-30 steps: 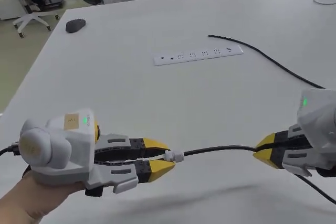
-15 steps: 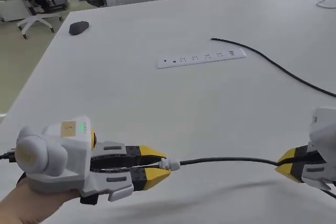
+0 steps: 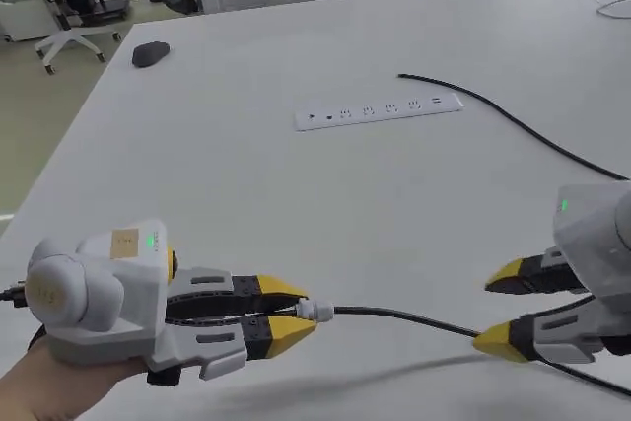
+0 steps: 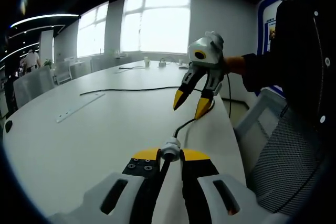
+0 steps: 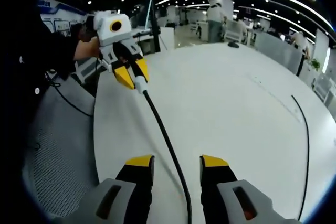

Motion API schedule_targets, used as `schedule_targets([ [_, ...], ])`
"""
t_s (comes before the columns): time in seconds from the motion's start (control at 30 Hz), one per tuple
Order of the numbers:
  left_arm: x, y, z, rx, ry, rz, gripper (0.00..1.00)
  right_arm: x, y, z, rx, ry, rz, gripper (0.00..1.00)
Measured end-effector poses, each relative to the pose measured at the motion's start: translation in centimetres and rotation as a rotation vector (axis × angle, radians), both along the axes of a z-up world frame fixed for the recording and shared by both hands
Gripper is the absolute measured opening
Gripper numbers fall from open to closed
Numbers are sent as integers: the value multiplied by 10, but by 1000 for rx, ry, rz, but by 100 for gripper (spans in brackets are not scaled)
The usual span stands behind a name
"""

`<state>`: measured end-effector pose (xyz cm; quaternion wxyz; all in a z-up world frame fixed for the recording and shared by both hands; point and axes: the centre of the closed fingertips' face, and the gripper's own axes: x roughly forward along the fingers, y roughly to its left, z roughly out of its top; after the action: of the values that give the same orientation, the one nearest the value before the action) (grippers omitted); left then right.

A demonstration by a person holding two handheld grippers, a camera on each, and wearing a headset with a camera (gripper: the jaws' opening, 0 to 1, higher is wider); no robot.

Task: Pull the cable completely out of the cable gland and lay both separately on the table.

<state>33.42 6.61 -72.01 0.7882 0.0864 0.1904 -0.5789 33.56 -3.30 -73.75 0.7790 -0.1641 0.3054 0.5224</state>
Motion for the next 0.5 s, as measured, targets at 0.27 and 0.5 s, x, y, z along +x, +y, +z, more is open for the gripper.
schedule_targets([
  [0.27,-6,-5,-1,5,3,-21,15,-5,70,20,9,-112,193,19],
  [0.5,-8,-1,1,8,-2,-18,15,-17,89,0,-87,-125,320,11],
])
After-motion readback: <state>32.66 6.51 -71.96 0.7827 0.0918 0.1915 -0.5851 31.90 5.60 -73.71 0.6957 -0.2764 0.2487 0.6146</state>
